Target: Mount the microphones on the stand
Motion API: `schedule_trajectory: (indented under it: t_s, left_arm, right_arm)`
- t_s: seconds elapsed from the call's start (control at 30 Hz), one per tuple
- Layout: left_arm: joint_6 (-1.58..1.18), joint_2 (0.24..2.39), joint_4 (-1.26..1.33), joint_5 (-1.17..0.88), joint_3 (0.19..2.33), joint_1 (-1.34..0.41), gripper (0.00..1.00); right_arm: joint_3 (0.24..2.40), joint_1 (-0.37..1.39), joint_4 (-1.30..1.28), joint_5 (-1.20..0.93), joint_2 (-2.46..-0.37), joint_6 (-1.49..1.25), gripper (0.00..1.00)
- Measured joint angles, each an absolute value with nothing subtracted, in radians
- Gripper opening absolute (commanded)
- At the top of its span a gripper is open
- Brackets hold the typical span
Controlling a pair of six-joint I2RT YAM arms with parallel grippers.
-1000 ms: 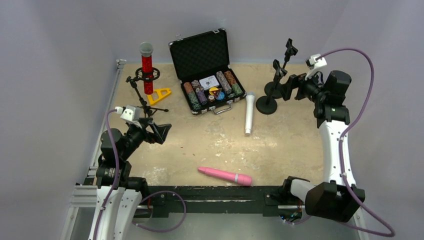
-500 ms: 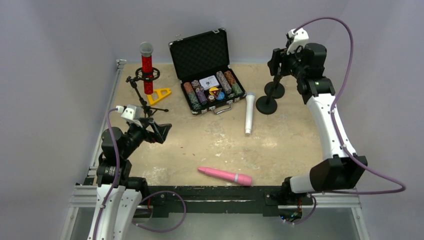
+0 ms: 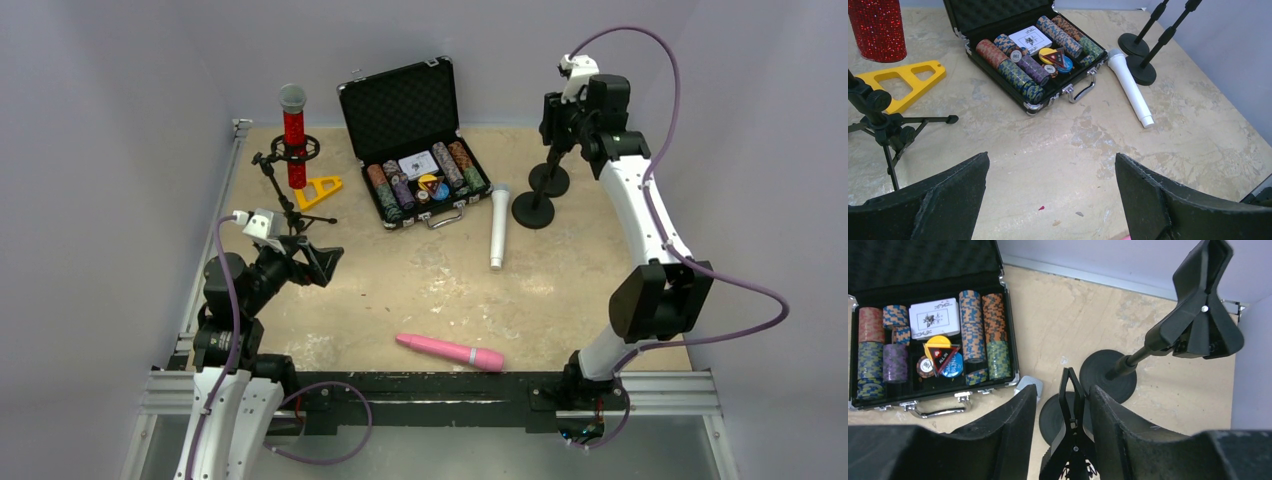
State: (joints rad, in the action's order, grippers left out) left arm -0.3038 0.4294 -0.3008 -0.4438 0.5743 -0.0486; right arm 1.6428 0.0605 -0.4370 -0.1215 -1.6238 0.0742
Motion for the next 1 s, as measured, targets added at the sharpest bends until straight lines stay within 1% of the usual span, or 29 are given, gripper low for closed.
schedule_trajectory:
  t_s: [0.17,0.27,0.4,0.7,0.87,1.0]
  left_arm:
    - [-0.304,0.431,-0.301,-0.444,0.574,-0.049,0.99]
    - [-0.304,0.432,-0.301,-0.444,0.574,-0.049,0.99]
    - [-0.304,0.433,-0.301,-0.444,0.574,-0.049,0.99]
    - [-0.303,0.433,-0.301,-0.445,0.574,-0.049,0.99]
    - [-0.303,0.432,-0.300,-0.451,0.574,-0.049,0.99]
    - [-0.303,0.432,-0.300,-0.461,0.574,-0.049,0.99]
  right_arm:
    - [1.648,0.060,-0.463,-0.118,-1.645,0.093,0.34]
    - [1.652,0.060,-0.465,-0.115,-1.647,0.112,0.17]
    - [1.657,0.060,-0.475,-0.116,-1.647,0.139,0.00]
    - [1.650,0.060,-0.517,-0.140,-1.607,0.205,0.00]
    - [1.560,0.060,-0.558,-0.215,-1.435,0.281,0.00]
    - [1.496,0.060,-0.611,-0.315,-1.277,0.360,0.00]
